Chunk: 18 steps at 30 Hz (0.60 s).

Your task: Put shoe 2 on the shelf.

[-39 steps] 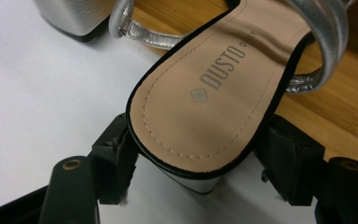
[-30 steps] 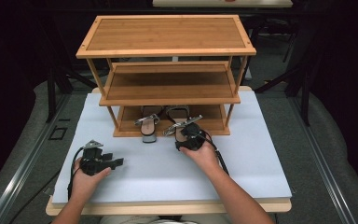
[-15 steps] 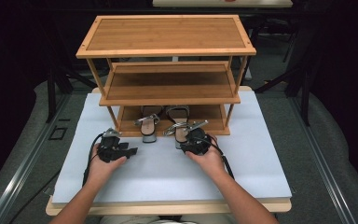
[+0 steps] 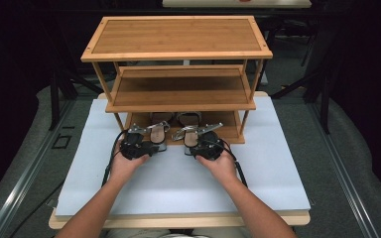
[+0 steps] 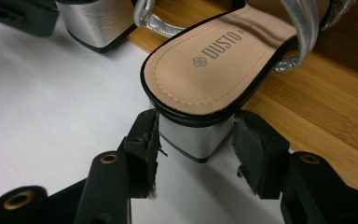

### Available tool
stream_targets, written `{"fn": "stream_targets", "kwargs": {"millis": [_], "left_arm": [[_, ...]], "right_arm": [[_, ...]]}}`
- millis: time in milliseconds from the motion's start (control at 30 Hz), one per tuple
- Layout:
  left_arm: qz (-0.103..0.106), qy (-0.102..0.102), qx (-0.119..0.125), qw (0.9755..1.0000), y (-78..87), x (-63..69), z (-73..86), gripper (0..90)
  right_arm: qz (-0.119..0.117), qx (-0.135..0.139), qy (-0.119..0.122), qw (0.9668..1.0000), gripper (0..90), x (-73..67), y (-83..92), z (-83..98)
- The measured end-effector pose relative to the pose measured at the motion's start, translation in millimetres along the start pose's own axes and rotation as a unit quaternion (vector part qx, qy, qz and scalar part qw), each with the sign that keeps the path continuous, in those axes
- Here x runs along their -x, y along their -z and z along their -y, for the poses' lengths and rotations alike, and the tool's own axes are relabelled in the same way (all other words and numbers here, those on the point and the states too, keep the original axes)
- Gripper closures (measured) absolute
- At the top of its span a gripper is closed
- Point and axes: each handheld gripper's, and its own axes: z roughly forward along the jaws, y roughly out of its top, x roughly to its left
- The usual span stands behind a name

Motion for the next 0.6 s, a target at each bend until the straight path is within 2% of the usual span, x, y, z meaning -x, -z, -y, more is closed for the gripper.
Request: {"fn": "stream_targets", "kwargs": {"millis": [67, 133, 200, 233, 300, 367, 433, 467, 600], "left_arm": [[0.006, 0.002, -0.005, 1.0, -0.8, -1.9, -1.2, 56.7], [0.003, -0.003, -0.007, 1.0, -0.6, -0.5, -1.9, 56.8], [0.002, -0.005, -0.009, 0.9999, -0.4, -0.3, -2.3, 56.8], [0.002, -0.005, -0.008, 1.0, -0.4, -0.4, -2.2, 56.8], [0.002, -0.004, -0.008, 1.0, -0.4, -0.3, -2.2, 56.8], [0.003, -0.004, -0.008, 1.0, -0.6, -0.1, -2.3, 56.8], [0.004, -0.008, -0.01, 0.9999, -0.5, -0.6, -2.3, 56.8], [0.005, -0.006, -0.009, 0.9999, -0.6, -0.6, -2.3, 56.8], [0.009, 0.002, -0.005, 0.9999, -1.0, -1.0, -2.1, 56.9]], "right_arm": [[-0.002, 0.0, -0.003, 1.0, 50.9, 0.8, 0.1, 0.1], [-0.005, 0.003, 0.0, 1.0, 50.9, 0.2, -0.1, 0.1], [0.005, 0.002, 0.001, 1.0, 51.5, -0.6, 0.6, -0.4], [0.007, 0.025, 0.0, 0.9997, 52.9, 0.6, 5.4, -2.7], [0.01, 0.033, -0.002, 0.9994, 54.2, 1.2, 8.2, -4.9], [0.015, 0.031, -0.004, 0.9994, 54.9, 3.3, 9.5, -9.8], [0.002, 0.021, -0.005, 0.9998, 55.1, 6.1, 5.6, -12.7], [0.019, 0.015, -0.006, 0.9997, 55.2, 4.9, 3.9, -13.5], [-0.001, 0.019, -0.017, 0.9997, 55.8, 6.7, -2.7, -13.6]]}}
